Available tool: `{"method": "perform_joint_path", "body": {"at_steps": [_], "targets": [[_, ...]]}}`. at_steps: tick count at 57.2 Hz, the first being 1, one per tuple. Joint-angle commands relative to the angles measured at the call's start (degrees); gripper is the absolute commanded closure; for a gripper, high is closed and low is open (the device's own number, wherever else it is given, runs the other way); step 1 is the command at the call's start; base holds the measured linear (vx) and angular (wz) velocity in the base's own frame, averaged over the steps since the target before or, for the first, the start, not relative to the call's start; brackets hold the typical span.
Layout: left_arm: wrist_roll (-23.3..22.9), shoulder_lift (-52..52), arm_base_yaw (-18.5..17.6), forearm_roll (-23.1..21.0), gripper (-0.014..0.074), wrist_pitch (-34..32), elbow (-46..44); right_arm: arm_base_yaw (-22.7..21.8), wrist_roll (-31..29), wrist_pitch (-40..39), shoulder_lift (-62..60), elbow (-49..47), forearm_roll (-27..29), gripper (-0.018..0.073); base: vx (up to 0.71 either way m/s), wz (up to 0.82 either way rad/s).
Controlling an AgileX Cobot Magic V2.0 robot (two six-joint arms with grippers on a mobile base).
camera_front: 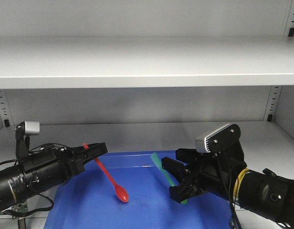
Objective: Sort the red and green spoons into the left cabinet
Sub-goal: 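Open the left gripper to drop the red spoon into the tray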
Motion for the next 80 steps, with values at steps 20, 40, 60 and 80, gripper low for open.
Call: {"method": "perform_joint_path", "body": {"at_steps": [20, 40, 60, 80], "targets": [[17.6, -1.9, -0.2, 0.8, -0.0026, 3.5, -2.1, 0.0, 0.0, -0.1, -2.0, -2.1, 1.7, 0.0064, 0.00, 0.00], [29.2, -2.0, -0.2, 6.1, 0.0040, -0.6, -2.1, 0.0, 0.0, -0.2, -2.0, -2.1, 1.6, 0.0064, 0.00, 0.00], [34.4, -2.0, -0.2, -0.6, 0.0045, -6.0, -2.1, 0.0, 0.0, 0.0, -1.9, -2.1, 1.6, 0.0064, 0.00, 0.00], [21.5, -1.9, -0.2, -11.8, 0.0045, -6.2, -2.1, 0.0, 0.0, 0.0, -1.9, -2.1, 1.6, 0.0064, 0.00, 0.00]]}}
